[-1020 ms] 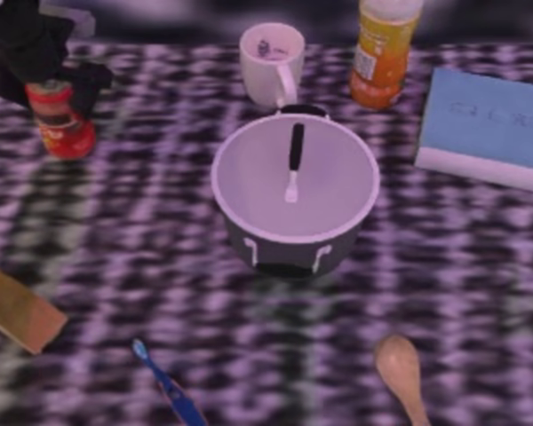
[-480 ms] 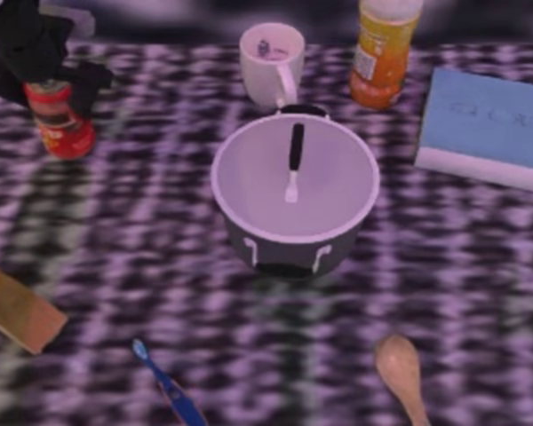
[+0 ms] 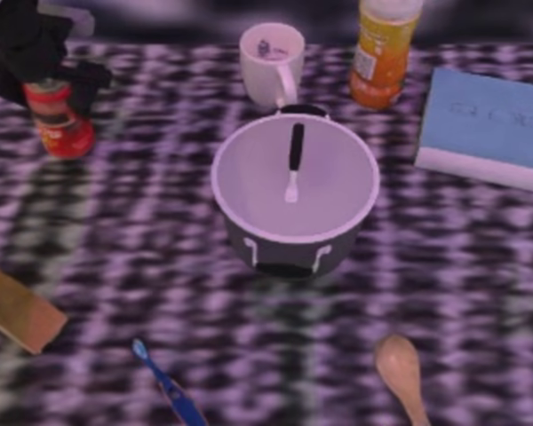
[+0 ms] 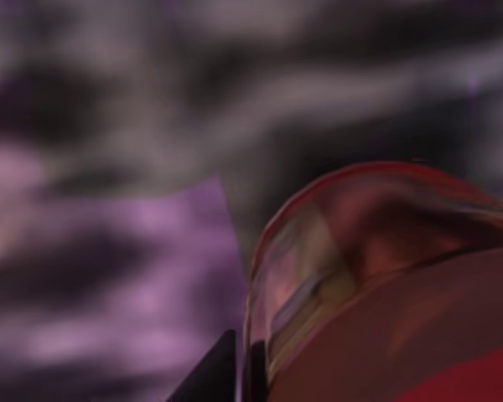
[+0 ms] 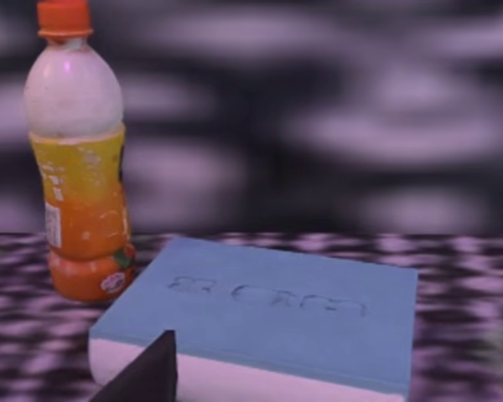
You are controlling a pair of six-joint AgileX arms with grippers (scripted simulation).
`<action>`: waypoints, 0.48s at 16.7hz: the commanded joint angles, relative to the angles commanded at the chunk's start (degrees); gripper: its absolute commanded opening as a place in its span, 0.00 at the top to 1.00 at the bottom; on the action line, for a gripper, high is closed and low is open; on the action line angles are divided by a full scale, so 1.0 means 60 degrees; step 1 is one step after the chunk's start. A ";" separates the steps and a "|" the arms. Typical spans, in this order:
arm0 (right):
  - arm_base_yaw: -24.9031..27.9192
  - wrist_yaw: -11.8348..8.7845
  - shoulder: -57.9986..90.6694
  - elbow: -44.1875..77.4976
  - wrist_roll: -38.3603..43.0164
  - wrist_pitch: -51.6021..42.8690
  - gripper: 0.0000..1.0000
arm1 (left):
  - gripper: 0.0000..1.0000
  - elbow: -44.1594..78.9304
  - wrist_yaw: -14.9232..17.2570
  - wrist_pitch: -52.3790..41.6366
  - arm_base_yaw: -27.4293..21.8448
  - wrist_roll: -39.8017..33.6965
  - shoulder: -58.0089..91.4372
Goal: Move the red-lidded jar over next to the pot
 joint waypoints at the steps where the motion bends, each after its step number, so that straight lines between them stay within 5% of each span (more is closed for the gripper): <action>1: 0.0000 0.0000 0.0000 0.0000 0.0000 0.0000 0.00 | 1.00 -0.0220 -0.0005 0.0025 0.0014 -0.0008 -0.0219; 8: 0.0000 0.0000 0.0000 0.0000 0.0000 0.0000 0.00 | 1.00 -0.4067 -0.0051 0.0360 0.0122 -0.0008 -0.3627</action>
